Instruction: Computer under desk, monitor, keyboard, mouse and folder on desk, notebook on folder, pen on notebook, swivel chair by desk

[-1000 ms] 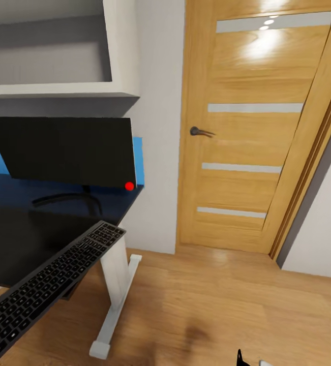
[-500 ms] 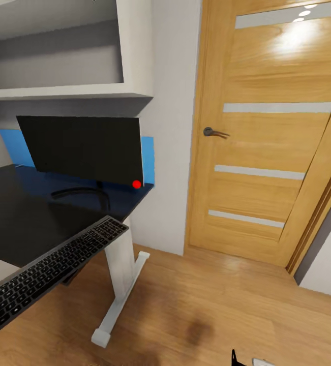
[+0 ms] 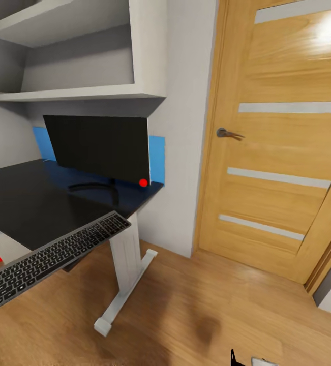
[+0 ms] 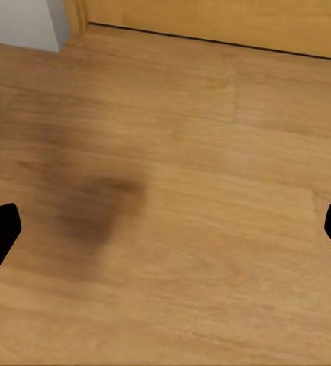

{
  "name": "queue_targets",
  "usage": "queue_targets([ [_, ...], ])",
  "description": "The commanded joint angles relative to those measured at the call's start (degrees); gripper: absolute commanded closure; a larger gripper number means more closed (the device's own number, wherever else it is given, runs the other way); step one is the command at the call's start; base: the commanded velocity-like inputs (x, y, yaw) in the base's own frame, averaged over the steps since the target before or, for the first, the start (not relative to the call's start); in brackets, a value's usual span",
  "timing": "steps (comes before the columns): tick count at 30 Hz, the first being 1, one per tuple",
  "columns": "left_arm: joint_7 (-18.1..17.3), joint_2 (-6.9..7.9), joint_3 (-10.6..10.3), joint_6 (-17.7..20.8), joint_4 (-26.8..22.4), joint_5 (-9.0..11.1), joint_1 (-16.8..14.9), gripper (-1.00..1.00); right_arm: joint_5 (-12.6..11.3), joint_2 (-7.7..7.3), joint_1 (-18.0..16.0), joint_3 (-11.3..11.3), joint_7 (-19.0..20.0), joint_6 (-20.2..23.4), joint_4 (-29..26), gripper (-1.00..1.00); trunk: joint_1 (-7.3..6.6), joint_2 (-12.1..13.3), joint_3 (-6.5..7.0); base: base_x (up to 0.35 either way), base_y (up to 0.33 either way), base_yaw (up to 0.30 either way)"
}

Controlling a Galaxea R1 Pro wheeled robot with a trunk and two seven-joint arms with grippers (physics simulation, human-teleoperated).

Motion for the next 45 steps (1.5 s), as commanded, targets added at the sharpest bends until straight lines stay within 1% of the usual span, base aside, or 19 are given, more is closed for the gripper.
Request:
queue_targets([
  [1, 0.48, 0.06, -0.46, -0.37, 0.02, 0.62, -0.05, -1.00, -0.37, 0.03, -0.02, -0.19, 0.27, -0.24, 0.01, -1.00, -0.01, -0.02, -0.05, 0.000, -0.108, 0.279],
  [12, 0.52, 0.08, -0.45, -1.35, 0.02, 0.78, -0.05, -1.00, -0.29, 0.11, -0.02, -0.19, 0.03, -0.66, 0.01, -1.00, -0.01, -0.02, -0.05, 0.000, -0.028, 0.279],
  [18, 0.58, 0.03, -0.40, -4.55, 0.02, 0.79, -0.05, -1.00, -0.28, 0.12, -0.02, -0.18, 0.01, -0.84, 0.01, -1.00, -0.01, -0.02, -0.05, 0.000, -0.001, 0.279],
  [21, 0.60, 0.03, -0.38, -5.14, 0.02, 0.79, -0.05, -1.00, -0.28, 0.12, -0.02, -0.18, -0.01, -0.85, 0.01, -1.00, -0.01, -0.02, -0.05, 0.000, 0.000, 0.280],
  [30, 0.62, 0.01, -0.37, -5.53, 0.10, 0.79, -0.05, -1.00, -0.28, 0.17, -0.02, -0.19, -0.14, -0.98, 0.01, -1.00, -0.01, -0.02, -0.05, 0.000, -0.031, 0.282],
  [32, 0.62, 0.01, -0.37, -5.54, 0.10, 0.79, -0.05, -1.00, -0.28, 0.21, -0.02, -0.19, -0.23, -1.00, 0.01, -1.00, -0.01, -0.02, -0.05, 0.000, -0.142, 0.284],
  [35, 0.62, 0.00, -0.37, -5.55, 0.11, 0.79, -0.05, -1.00, -0.28, 0.76, -0.02, -0.19, -0.74, -1.02, 0.01, -1.00, -0.01, -0.02, -0.05, 0.000, -0.248, 0.285],
  [45, 0.62, 0.07, -0.37, -5.55, 0.11, 0.79, -0.05, -1.00, -0.28, 0.98, -0.02, -0.19, -1.03, -1.03, 0.07, -1.00, -0.01, -0.02, -0.05, 0.000, -0.306, 0.285],
])
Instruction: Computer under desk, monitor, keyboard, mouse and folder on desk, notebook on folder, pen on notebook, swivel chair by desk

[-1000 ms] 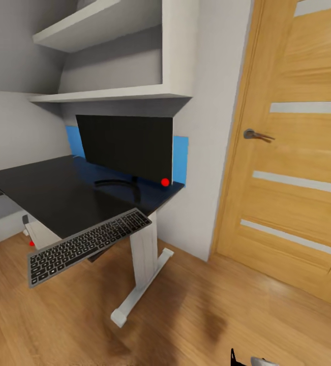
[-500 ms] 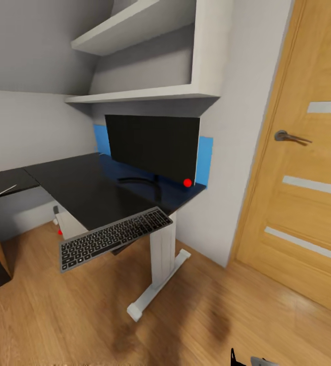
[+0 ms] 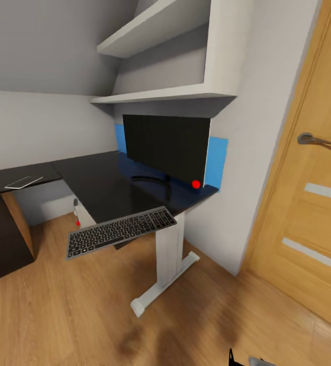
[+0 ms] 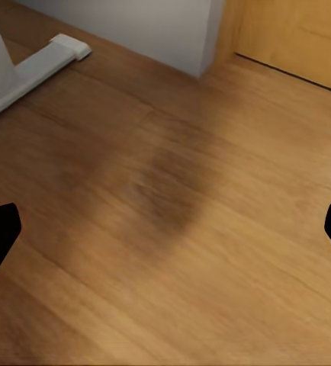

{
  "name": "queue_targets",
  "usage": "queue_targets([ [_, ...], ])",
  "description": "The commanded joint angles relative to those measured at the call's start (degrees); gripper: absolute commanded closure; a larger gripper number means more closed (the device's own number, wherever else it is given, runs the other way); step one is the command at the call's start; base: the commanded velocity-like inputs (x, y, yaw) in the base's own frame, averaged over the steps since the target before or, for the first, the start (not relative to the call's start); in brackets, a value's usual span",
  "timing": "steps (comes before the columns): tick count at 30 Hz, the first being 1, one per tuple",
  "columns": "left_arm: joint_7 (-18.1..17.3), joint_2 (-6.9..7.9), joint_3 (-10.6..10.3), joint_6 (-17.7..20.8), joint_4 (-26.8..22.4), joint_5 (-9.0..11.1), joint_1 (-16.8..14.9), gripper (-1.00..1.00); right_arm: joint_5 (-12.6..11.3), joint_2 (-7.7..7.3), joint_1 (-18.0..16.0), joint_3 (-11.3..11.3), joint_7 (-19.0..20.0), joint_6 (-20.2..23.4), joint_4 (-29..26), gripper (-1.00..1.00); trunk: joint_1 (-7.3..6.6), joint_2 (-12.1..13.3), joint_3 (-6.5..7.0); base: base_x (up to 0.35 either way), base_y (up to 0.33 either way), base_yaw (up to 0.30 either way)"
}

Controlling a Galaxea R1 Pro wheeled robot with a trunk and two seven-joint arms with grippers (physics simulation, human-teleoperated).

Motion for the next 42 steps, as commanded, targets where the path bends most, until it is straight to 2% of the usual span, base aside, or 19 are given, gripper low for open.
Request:
queue_targets([
  [1, 0.46, 0.06, -0.47, -0.25, 0.03, 0.60, -0.05, -1.00, -0.41, 0.03, -0.02, -0.16, 0.29, -0.24, 0.02, -1.00, -0.01, -0.02, -0.05, 0.000, -0.316, 0.285],
  [6, 0.46, 0.30, -0.24, -0.25, 0.03, 0.65, -0.05, -1.00, -0.44, 0.05, -0.02, -0.18, 0.27, -0.24, 0.05, -1.00, -0.01, -0.02, -0.05, 0.000, -0.317, 0.285],
  [13, 0.25, 0.88, 5.57, -0.21, -0.11, 0.74, -0.05, -1.00, -0.47, -0.16, -0.02, -0.29, 0.35, -0.31, 0.00, -1.00, -0.01, -0.02, -0.05, 0.045, -0.312, 0.089],
  [16, 0.08, 1.40, 10.52, -0.17, -0.76, 0.80, -0.05, -1.00, -0.41, -0.33, -0.02, -0.26, 0.59, -0.50, 0.03, -1.00, -0.01, -0.02, -0.05, 0.170, -0.271, 0.017],
  [17, 0.07, 1.55, 11.33, -0.17, -0.99, 0.85, -0.05, -1.00, -0.41, -0.34, -0.02, -0.26, 0.62, -0.52, 0.02, -1.00, -0.01, -0.02, -0.05, 0.197, -0.258, 0.008],
  [18, 0.06, 2.08, 13.64, -0.16, -2.17, 1.17, -0.05, -1.00, -0.41, -0.40, -0.02, -0.25, 0.66, -0.56, -0.01, -1.00, -0.01, -0.02, -0.05, 0.205, -0.241, 0.004],
  [20, -0.03, 2.67, 15.88, -0.07, -3.88, 1.74, -0.05, -1.00, -0.46, -0.44, -0.02, -0.31, 0.65, -0.62, -0.10, -1.00, -0.01, -0.02, -0.05, 0.189, -0.210, 0.003],
  [21, -0.19, 3.25, 19.52, 0.31, -6.05, 2.63, -0.05, -1.00, -0.49, -0.42, -0.02, -0.36, 0.65, -0.63, -0.13, -1.00, -0.01, -0.02, -0.05, 0.039, -0.042, 0.000],
  [25, -0.23, 3.33, 20.19, 0.44, -6.40, 2.53, -0.05, -1.00, -0.44, -0.51, -0.02, -0.34, 0.68, -0.72, -0.56, -1.00, -0.01, -0.02, -0.05, 0.019, -0.020, 0.000],
  [26, -0.31, 5.11, 20.42, 0.10, -1.77, 2.48, -0.05, -1.00, -0.33, -1.31, -0.63, -0.38, 0.81, 0.44, -6.82, -1.00, -0.01, -0.02, -0.05, 0.000, 0.000, 0.000],
  [27, -0.31, 5.29, 20.43, 0.05, -1.13, 2.48, -0.05, -1.00, -0.35, -1.51, -1.03, -0.39, 0.81, 0.91, -7.48, -1.00, -0.01, -0.02, -0.05, 0.000, 0.000, 0.000],
  [29, -0.27, 5.77, 20.44, -0.15, 0.91, 2.46, -0.05, -1.00, -0.39, -2.13, -4.27, -0.41, 0.78, 5.02, -10.01, -1.00, -0.01, -0.02, -0.05, 0.000, 0.000, 0.000],
  [30, -0.30, 6.76, 20.45, -4.48, 3.88, 2.45, -0.05, -1.00, -0.92, -2.54, -16.21, -0.51, 4.66, 23.32, -14.11, -1.00, -0.01, -0.02, -0.05, 0.000, 0.000, 0.000],
  [33, -0.32, 6.89, 20.41, -7.75, 5.47, 2.45, -0.05, -1.00, -1.99, -2.65, -23.10, -0.84, 8.83, 32.57, -14.64, -1.00, -0.01, -0.02, -0.05, 0.000, 0.000, 0.000],
  [34, -0.32, 6.91, 20.40, -8.18, 5.72, 2.45, -0.05, -1.00, -2.32, -2.69, -24.30, -0.95, 9.63, 34.36, -14.69, -1.00, -0.01, -0.02, -0.05, 0.000, 0.000, 0.000],
  [36, -0.33, 6.97, 20.38, -9.20, 6.35, 2.45, -0.05, -1.00, -5.14, -2.92, -28.21, -1.74, 12.87, 41.63, -14.78, -1.00, -0.01, -0.02, -0.05, 0.000, 0.000, 0.000],
  [40, -0.33, 6.98, 20.37, -9.77, 6.65, 2.45, -0.05, -1.00, -9.81, -3.00, -30.46, -2.27, 16.46, 48.52, -14.96, -1.00, -0.01, -0.02, -0.05, 0.000, 0.000, 0.000],
  [41, -0.33, 6.95, 20.36, -9.93, 6.72, 2.45, -0.05, -1.00, -11.84, -3.03, -31.00, -2.42, 17.92, 51.31, -15.19, -1.00, -0.01, -0.02, -0.05, 0.000, 0.000, 0.000],
  [42, -0.33, 6.94, 20.36, -9.96, 6.74, 2.45, -0.05, -1.00, -12.47, -3.05, -31.12, -2.48, 18.31, 52.23, -15.26, -1.00, -0.01, -0.02, -0.05, 0.000, 0.000, 0.000],
])
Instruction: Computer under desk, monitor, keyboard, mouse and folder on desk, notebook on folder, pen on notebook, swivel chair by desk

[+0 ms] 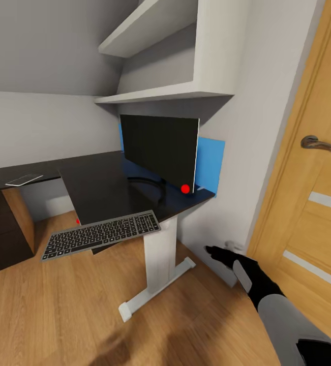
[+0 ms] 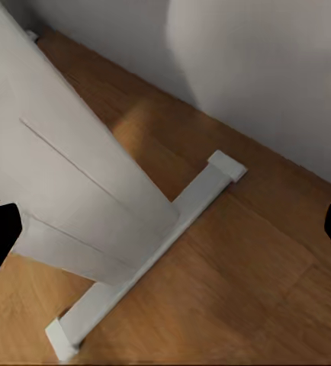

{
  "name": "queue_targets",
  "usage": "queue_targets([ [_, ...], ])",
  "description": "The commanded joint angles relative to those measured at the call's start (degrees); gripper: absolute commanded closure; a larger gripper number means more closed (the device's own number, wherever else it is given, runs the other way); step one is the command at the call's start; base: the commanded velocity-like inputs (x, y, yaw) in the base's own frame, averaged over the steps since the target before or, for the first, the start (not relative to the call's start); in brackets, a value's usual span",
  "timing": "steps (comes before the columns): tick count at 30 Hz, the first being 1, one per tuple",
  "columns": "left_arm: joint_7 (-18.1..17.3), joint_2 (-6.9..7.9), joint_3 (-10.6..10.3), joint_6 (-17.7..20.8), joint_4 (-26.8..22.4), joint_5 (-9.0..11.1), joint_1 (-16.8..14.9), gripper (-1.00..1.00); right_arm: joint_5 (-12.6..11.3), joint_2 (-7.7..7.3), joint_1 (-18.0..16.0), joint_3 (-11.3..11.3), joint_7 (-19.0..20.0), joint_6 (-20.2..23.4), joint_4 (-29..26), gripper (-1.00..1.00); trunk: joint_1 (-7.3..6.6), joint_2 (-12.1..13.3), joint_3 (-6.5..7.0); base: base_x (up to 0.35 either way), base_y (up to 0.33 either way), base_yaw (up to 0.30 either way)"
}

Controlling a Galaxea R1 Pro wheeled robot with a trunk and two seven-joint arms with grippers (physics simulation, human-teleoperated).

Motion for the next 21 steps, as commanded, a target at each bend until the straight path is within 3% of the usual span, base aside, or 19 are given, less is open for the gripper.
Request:
queue_targets([
  [1, -0.01, 0.00, -0.10, -0.29, 0.05, 0.53, -0.03, -1.00, -1.66, 0.00, -0.19, -0.38, 1.01, 2.35, -0.16, -1.00, -0.01, -0.02, -0.06, 0.000, 0.000, 0.000],
  [4, -0.01, -0.03, -0.17, -0.37, 0.11, 0.52, -0.03, -1.00, -5.09, -0.07, -0.36, -0.50, 3.46, 6.23, -0.26, -1.00, -0.01, -0.02, -0.06, 0.000, 0.000, 0.000],
  [6, -0.03, -0.16, -0.35, -0.42, 0.15, 0.39, -0.03, -1.00, -8.35, -0.74, -0.44, -0.52, 8.80, 11.37, -0.27, -1.00, -0.01, -0.02, -0.06, 0.000, 0.000, 0.000],
  [9, -0.03, -0.26, -0.41, -0.42, 0.17, -0.62, -0.03, -1.00, -9.95, -1.84, -0.46, -0.56, 14.35, 16.89, -0.25, -1.00, -0.01, -0.02, -0.06, 0.000, 0.000, 0.000],
  [13, -0.25, -0.36, -0.37, -0.45, 0.18, -3.82, -0.03, -1.00, -11.76, -2.70, -0.47, -0.61, 23.05, 21.96, -0.21, -1.00, -0.01, -0.02, -0.06, 0.069, 0.000, 0.000],
  [14, -0.98, -0.45, -0.32, -0.45, 0.23, -5.58, -0.03, -1.00, -12.27, -3.29, -0.47, -0.65, 26.04, 22.96, -0.18, -1.00, -0.01, -0.02, -0.06, 0.231, 0.000, 0.000],
  [17, -2.80, -0.66, -0.29, -0.46, 0.91, -9.22, -0.03, -1.00, -14.81, -4.40, -0.48, -0.92, 28.74, 23.86, -0.09, -1.00, -0.01, -0.02, -0.06, 0.286, 0.000, 0.000],
  [19, -3.17, -0.70, -0.28, -0.46, 1.24, -10.23, -0.03, -1.00, -17.40, -4.61, -0.42, -0.92, 29.23, 24.03, -0.07, -1.00, -0.01, -0.02, -0.06, 0.285, 0.000, 0.015],
  [21, -3.26, -0.71, -0.28, -0.46, 1.37, -10.47, -0.03, -1.00, -18.27, -4.66, -0.41, -0.92, 29.47, 24.07, -0.07, -1.00, -0.01, -0.02, -0.06, 0.187, 0.000, 0.063],
])
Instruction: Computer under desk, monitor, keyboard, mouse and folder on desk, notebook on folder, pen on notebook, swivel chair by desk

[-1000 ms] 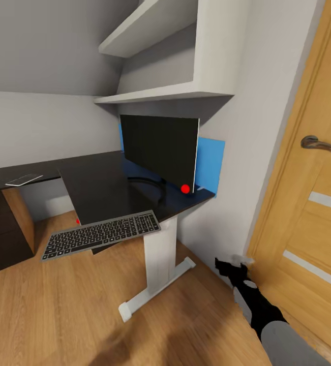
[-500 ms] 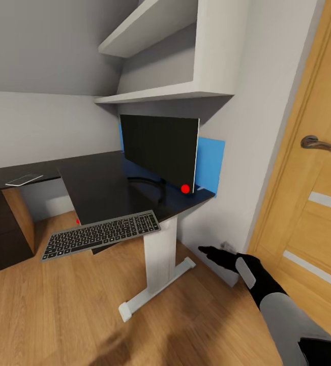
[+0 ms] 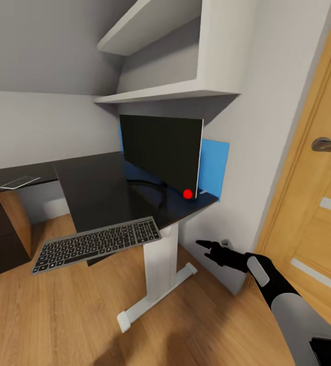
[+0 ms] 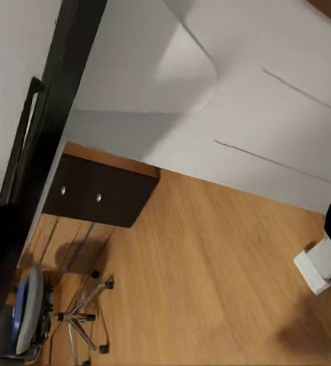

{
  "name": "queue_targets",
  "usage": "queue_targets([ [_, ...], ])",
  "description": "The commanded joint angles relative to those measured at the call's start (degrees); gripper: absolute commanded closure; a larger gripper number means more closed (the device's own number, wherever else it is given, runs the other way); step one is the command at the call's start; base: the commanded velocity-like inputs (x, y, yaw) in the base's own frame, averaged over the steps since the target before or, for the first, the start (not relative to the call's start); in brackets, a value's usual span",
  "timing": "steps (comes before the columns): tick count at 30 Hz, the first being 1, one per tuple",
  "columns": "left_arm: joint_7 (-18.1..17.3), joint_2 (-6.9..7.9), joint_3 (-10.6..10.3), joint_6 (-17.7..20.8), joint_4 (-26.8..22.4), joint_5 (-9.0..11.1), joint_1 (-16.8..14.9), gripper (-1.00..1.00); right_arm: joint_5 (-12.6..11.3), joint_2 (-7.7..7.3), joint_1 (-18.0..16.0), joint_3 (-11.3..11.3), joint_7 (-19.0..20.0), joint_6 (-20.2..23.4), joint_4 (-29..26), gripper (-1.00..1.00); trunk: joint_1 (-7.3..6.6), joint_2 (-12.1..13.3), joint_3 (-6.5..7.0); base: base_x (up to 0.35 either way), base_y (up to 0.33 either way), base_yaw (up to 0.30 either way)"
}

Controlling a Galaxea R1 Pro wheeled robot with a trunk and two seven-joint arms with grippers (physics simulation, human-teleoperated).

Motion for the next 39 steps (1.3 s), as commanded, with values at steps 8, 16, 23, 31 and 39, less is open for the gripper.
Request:
queue_targets([
  [8, -0.04, 0.06, 0.16, -0.20, 0.18, -0.22, -0.04, -1.00, -1.00, -0.04, 0.15, -0.10, 7.72, 1.84, 0.00, -1.00, 0.01, -0.02, -0.23, 0.034, 0.000, 0.202],
  [16, -0.05, 0.05, 0.16, -0.20, 0.18, -0.23, -0.04, -1.00, -1.02, 0.06, 0.24, -0.04, 10.69, 2.64, 0.08, -1.00, 0.01, -0.02, -0.47, 0.001, 0.000, 0.251],
  [23, -0.05, 0.06, 0.16, -0.20, 0.19, -0.23, -0.04, -1.00, -1.02, 0.24, 0.25, -0.01, 11.07, 2.62, 0.15, -1.00, 0.01, -0.02, -0.69, 0.000, 0.000, 0.229],
  [31, -0.05, 0.06, 0.16, -0.20, 0.19, -0.23, -0.04, -1.00, -0.67, 1.90, 0.35, 0.15, 11.08, 2.20, 0.30, -1.00, 0.01, -0.02, -0.81, 0.000, 0.000, 0.071],
  [39, -0.05, 0.07, 0.16, -0.20, 0.19, -0.23, -0.04, -1.00, -0.35, 4.34, 0.44, 0.16, 10.84, -3.76, 0.42, -1.00, 0.01, -0.02, -0.82, 0.000, 0.000, 0.003],
])
